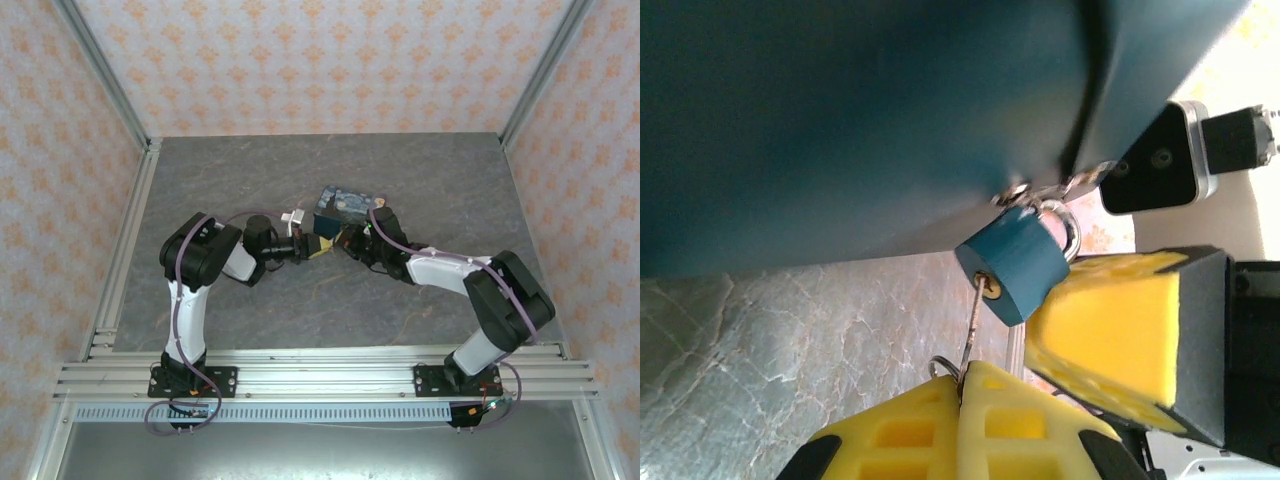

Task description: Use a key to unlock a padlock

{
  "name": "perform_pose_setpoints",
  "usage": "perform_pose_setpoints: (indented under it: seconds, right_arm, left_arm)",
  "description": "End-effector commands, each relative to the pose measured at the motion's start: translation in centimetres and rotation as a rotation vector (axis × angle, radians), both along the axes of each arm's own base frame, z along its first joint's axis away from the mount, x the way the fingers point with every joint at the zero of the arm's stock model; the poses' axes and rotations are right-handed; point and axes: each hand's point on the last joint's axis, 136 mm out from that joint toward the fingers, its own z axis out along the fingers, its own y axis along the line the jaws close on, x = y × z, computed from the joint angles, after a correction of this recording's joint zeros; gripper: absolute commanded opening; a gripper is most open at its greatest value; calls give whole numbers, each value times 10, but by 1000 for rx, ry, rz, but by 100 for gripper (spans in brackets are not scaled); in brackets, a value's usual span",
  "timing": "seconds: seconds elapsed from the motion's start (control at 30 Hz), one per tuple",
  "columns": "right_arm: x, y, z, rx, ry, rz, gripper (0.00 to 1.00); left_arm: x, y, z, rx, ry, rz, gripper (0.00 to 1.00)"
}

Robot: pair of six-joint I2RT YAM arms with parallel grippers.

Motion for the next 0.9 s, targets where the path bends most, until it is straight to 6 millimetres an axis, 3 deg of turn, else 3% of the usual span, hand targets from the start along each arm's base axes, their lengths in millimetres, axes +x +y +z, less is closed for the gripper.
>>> perform_pose_setpoints:
  seconds: [0.0, 0.2, 0.37, 0.5, 0.53, 0.6, 0.7, 0.87]
  right_arm:
    - [-3, 8, -2, 37, -14, 40, 0]
    - [-10, 4, -22, -8, 9, 62, 0]
    - [-11, -18, -23, -140, -6, 18, 0]
    - [-13, -48, -17, -400, -69, -10, 26]
    - [-14, -52, -15, -480, -92, -5, 35]
    - [-16, -53, -11, -593, -129, 8, 45]
    - [-17, -48, -10, -691, -154, 3, 53]
    - [-9, -47, -13, -809, -171, -53, 55]
  left_arm:
    - [8, -2, 19, -39, -51, -3, 0]
    - [4, -2, 11, -17, -44, -30, 0]
    - [-16, 9, -15, 186, -70, -69, 0]
    - [-30, 20, -12, 322, -127, -104, 0]
    - [-33, 23, -11, 350, -130, -110, 0]
    - [-35, 27, -10, 391, -140, -103, 0]
    - [-34, 35, -8, 445, -151, -60, 0]
    - [-33, 53, -9, 550, -196, 31, 0]
